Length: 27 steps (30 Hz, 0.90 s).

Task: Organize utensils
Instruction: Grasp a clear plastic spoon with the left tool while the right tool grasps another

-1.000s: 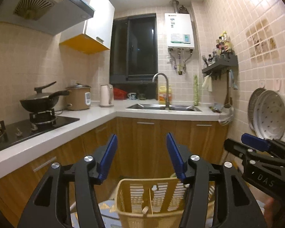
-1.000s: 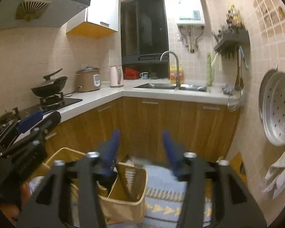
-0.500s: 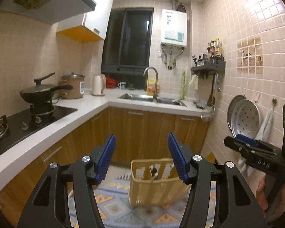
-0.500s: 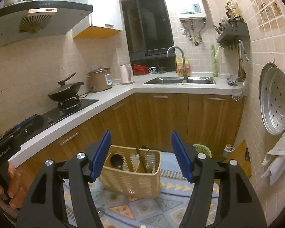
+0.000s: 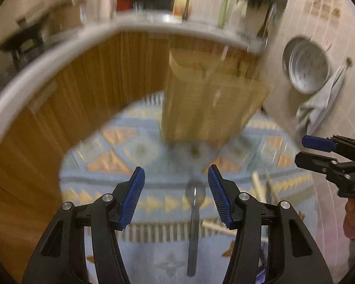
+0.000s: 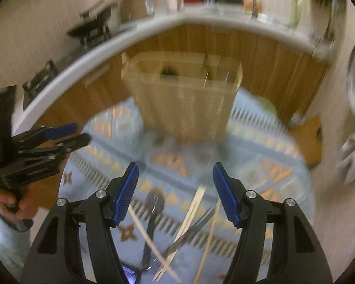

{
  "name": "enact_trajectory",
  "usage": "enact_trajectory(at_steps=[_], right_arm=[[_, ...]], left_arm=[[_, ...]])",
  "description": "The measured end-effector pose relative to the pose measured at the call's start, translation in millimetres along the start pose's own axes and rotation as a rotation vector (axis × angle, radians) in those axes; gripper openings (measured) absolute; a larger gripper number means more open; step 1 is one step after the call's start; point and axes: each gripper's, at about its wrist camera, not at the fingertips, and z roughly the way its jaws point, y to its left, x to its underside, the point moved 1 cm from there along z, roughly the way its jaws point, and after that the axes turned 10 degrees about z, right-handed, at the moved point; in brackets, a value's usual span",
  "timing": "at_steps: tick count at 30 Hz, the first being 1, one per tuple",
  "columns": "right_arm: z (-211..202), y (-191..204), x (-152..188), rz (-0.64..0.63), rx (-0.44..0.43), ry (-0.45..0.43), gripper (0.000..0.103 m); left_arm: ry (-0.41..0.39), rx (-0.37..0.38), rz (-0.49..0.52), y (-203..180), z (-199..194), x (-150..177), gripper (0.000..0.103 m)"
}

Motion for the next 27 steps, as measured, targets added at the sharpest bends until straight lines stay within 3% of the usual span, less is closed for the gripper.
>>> enact_trajectory(at_steps=[5,9,10,15,22,23,25,27], right_arm=[[43,-2,11,0.023,-0.027,0.138,0.058],[74,-2,19,0.052,-0.063,0.254,0.049],[79,-2,22,0.053,-0.065,0.271,0.048],[96,1,29,0.038,-0.06,0.311,0.046],[103,5,37,0.017,-0.062,0.33,0.046],[101,4,37,0.016,-0.061,0.329,0.046],[99,3,38,0.012,-0.059,0.325,0.046],[98,3,37,0.013,-0.06,0.328,0.046]], left_arm=[[0.183,0.081,0.029,0,56,15,0.051],[0.261,0.068,0.091,-9,82,25,0.039],[0.271,0.066,0.1,-11,85,27,0.034],[0.28,0.057,0.167,-20,88,32,0.034],[0.302,-0.046,0.302,-48,91,30,0.037],[0.296,-0.055,0.315,-50,91,31,0.035],[0.284,-0.048,0.32,-52,89,33,0.02],[0.278,-0.044,0.29,-50,89,32,0.014]])
